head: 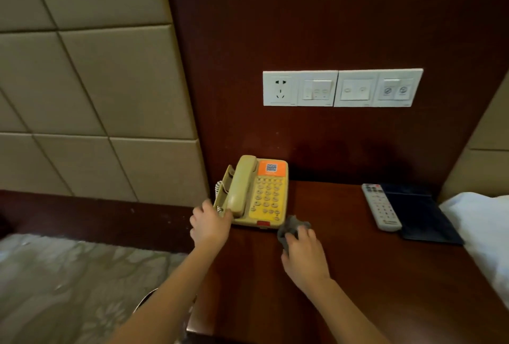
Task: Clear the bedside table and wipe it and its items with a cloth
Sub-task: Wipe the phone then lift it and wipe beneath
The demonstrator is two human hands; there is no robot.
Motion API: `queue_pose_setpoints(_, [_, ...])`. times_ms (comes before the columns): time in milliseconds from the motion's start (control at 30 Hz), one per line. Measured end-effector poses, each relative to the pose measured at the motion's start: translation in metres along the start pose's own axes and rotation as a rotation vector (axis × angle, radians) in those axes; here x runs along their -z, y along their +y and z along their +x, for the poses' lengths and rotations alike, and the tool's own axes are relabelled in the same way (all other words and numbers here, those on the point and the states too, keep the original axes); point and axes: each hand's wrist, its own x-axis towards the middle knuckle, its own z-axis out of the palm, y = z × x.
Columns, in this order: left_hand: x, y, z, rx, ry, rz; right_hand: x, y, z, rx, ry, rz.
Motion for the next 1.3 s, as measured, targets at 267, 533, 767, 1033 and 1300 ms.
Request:
queue_pose_setpoints(267, [-0.005, -0.025, 0.011, -0.008, -0.179, -0.176, 0.016, 0.02, 0.026, -0.278, 0.29, 0.235])
queue_pose_setpoints(533, [-0.023, -0.045, 0.021, 0.068, -0.272, -0.528, 0.023, -0.044, 0.068, 0.079, 0.44, 0.402])
queue_pose_setpoints(767, [-0.023, -0.048, 0.033, -0.137, -0.303, -0.283, 0.002, -0.078, 0.084, 0.388, 0.34, -0.055])
queue_pose_setpoints(1033, [-0.032, -0.046, 0.044, -0.023, -0.368, -0.805, 0.003, -0.062, 0.085, 0.47, 0.149, -0.267])
queue_pose_setpoints(1300, [-0.025, -0.029, 0.061, -0.131, -0.382, -0.815, 0.012, -0.051, 0.103, 0.592, 0.029, -0.174])
